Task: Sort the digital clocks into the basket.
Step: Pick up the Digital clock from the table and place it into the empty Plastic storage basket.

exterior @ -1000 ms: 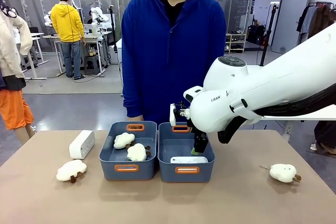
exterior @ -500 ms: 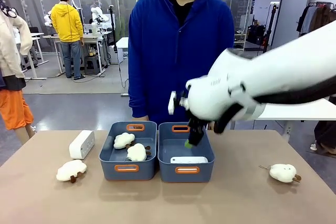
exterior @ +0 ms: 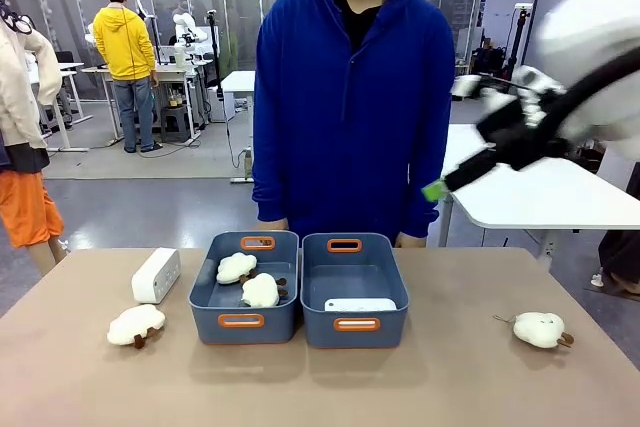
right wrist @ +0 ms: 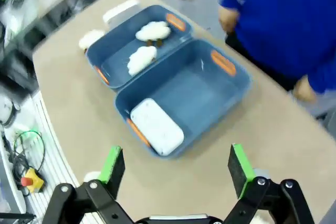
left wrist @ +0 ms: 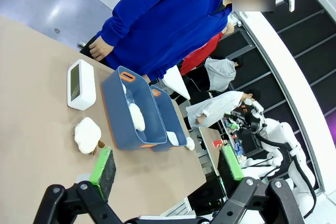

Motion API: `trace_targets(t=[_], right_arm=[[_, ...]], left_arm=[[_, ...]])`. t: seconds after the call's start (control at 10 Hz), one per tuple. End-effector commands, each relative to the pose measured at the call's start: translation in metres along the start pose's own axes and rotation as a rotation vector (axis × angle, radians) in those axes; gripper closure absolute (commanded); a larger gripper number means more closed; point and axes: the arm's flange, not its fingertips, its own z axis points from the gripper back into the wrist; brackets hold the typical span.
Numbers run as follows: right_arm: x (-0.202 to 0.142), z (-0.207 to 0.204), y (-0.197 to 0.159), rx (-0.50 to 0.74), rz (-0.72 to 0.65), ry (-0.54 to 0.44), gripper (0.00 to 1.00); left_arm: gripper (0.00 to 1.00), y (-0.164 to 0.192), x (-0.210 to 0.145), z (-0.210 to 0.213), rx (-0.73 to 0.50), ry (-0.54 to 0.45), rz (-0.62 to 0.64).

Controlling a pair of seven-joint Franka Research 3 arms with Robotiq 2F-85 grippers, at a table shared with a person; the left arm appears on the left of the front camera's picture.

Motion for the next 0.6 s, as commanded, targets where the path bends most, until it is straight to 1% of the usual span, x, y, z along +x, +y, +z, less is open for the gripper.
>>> trace_targets(t=[0.0, 0.1, 0.2, 0.3, 0.4, 0.5], right_arm=[[-0.064, 0.039, -0.033, -0.029, -0.419, -0.177, 0.0], [-0.104, 0.07, -0.051, -0.019, -0.586, -0.293, 0.0], [-0.148, 0.102, -0.061, 0.054, -0.735, -0.394, 0.0], [-0.179, 0.127, -0.066, 0.145, -0.818, -0.427, 0.0], [-0.207, 0.15, -0.068, 0.323, -0.822, -0.47, 0.0], [-0.219, 0.158, -0.071, 0.38, -0.82, -0.466, 0.0]], left_arm=[[0.0, -0.001, 0.001, 0.0, -0.021, -0.012, -0.011], [0.0, -0.001, 0.001, 0.0, -0.021, -0.012, -0.011], [0.0, -0.001, 0.001, 0.0, -0.021, -0.012, -0.011], [0.0, -0.001, 0.001, 0.0, -0.021, -0.012, -0.011], [0.0, -0.001, 0.001, 0.0, -0.021, -0.012, -0.011], [0.0, -0.001, 0.001, 0.0, -0.021, -0.012, -0.011]])
